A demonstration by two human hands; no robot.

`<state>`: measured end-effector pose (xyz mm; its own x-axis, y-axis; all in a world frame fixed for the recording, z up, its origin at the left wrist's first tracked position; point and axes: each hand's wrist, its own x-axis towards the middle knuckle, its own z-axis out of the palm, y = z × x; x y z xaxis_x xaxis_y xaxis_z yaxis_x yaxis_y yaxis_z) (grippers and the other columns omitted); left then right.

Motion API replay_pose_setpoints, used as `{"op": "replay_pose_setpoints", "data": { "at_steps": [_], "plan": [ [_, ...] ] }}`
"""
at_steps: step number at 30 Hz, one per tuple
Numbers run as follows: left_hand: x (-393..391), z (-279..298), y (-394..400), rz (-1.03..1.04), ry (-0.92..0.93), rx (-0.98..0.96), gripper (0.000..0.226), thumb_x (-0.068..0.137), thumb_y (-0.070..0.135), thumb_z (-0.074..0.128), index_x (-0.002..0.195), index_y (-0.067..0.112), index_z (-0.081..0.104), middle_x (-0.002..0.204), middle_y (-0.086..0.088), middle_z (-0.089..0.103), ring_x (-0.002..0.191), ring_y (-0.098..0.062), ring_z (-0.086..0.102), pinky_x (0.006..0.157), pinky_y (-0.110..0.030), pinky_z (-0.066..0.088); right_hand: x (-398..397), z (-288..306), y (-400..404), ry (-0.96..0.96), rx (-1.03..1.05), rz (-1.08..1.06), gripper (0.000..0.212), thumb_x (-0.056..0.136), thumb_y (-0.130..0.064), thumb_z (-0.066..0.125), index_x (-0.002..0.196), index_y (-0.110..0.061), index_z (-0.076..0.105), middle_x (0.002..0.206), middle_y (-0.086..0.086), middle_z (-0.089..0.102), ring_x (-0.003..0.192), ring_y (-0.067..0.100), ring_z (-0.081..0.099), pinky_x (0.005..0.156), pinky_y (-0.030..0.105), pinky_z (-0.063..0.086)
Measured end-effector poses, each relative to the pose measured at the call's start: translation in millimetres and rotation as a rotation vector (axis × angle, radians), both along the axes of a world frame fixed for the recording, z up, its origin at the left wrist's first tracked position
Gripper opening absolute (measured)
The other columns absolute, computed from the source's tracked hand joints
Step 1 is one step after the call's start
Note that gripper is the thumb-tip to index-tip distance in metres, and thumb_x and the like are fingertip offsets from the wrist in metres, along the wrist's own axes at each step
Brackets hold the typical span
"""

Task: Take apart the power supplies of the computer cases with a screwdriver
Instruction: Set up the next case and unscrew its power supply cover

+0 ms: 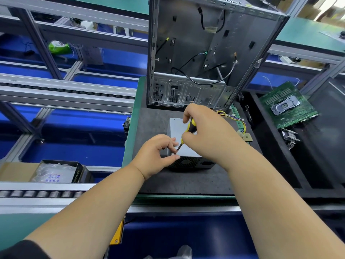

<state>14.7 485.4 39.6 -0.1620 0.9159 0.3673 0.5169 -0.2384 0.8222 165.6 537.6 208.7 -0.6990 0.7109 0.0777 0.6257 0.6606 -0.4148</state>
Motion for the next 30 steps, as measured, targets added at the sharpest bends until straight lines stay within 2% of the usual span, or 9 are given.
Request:
{"op": "replay_pose_setpoints", "data": {
  "at_steps": [2,5,9,15,17,21,22,26,30],
  "plan": [
    [0,1,1,-0.003,-0.001,0.003,0.022,0.073,0.005,0.085,0.077,0.013,0.065,0.091,0.017,0.061,0.099,0.015,0.054,0.085,-0.003,0.035,-1,-1,0,-0.044,0.084,-0.02,0.019,0.086,-0.034,0.059,0.098,-0.022,0.049,0.085,-0.01,0.057,0.084,0.018,0.053,0.065,0.034,0.039],
    [1,-1,0,-0.003,-0.025,-0.002,0.023,0.074,0.006,0.084,0.077,0.017,0.064,0.097,0.013,0.064,0.107,0.011,0.057,0.085,-0.005,0.037,-1,-1,2,-0.119,0.179,-0.075,0.032,0.096,-0.055,0.046,0.095,-0.023,0.046,0.08,-0.007,0.062,0.078,0.021,0.056,0.059,0.033,0.037],
    [3,-2,-1,0.005,-0.042,-0.024,0.025,0.074,0.009,0.083,0.078,0.022,0.062,0.101,0.014,0.063,0.115,0.005,0.058,0.084,-0.008,0.04,-1,0,4,-0.069,0.115,-0.067,0.023,0.098,-0.045,0.054,0.096,-0.023,0.047,0.071,-0.008,0.052,0.069,0.015,0.047,0.053,0.03,0.029],
    [7,4,-1,0.03,-0.012,-0.042,0.03,0.075,0.006,0.081,0.076,0.025,0.058,0.092,0.011,0.06,0.099,0.015,0.054,0.08,-0.006,0.037,0,2,-1,0.041,0.019,0.0,0.015,0.085,-0.019,0.061,0.096,-0.022,0.052,0.085,-0.013,0.056,0.083,0.014,0.052,0.066,0.031,0.04],
    [10,4,-2,0.046,-0.02,-0.041,0.031,0.076,0.005,0.08,0.074,0.025,0.056,0.089,0.007,0.059,0.096,0.015,0.053,0.079,-0.005,0.035,0,0,-2,0.018,0.012,-0.001,0.015,0.084,-0.021,0.059,0.097,-0.021,0.05,0.089,-0.01,0.058,0.085,0.016,0.053,0.069,0.034,0.042],
    [12,5,-4,0.06,-0.037,-0.032,0.031,0.077,0.003,0.079,0.074,0.023,0.056,0.091,0.0,0.061,0.103,0.014,0.054,0.082,-0.003,0.034,0,-1,-1,-0.11,0.159,-0.053,0.029,0.095,-0.051,0.051,0.096,-0.022,0.045,0.087,-0.008,0.066,0.082,0.02,0.058,0.067,0.035,0.046],
    [11,5,-4,0.059,-0.044,-0.035,0.03,0.077,0.003,0.079,0.074,0.023,0.056,0.092,0.0,0.061,0.107,0.013,0.055,0.083,-0.003,0.034,-1,-1,0,-0.118,0.156,-0.06,0.03,0.096,-0.053,0.049,0.096,-0.023,0.045,0.088,-0.007,0.068,0.081,0.02,0.058,0.065,0.035,0.045],
    [11,5,-4,0.047,-0.056,-0.054,0.028,0.077,0.004,0.08,0.075,0.021,0.058,0.094,0.002,0.061,0.114,0.01,0.055,0.084,-0.005,0.037,0,1,1,-0.04,0.045,-0.063,0.019,0.096,-0.037,0.059,0.099,-0.022,0.048,0.089,-0.007,0.068,0.084,0.02,0.056,0.067,0.035,0.044],
    [10,6,-4,0.046,-0.045,-0.059,0.029,0.077,0.005,0.08,0.075,0.023,0.057,0.094,0.004,0.061,0.109,0.013,0.055,0.081,-0.01,0.04,-1,3,0,0.014,0.004,-0.039,0.014,0.088,-0.02,0.062,0.098,-0.021,0.051,0.085,-0.008,0.06,0.082,0.018,0.054,0.068,0.035,0.045]
  ]
}}
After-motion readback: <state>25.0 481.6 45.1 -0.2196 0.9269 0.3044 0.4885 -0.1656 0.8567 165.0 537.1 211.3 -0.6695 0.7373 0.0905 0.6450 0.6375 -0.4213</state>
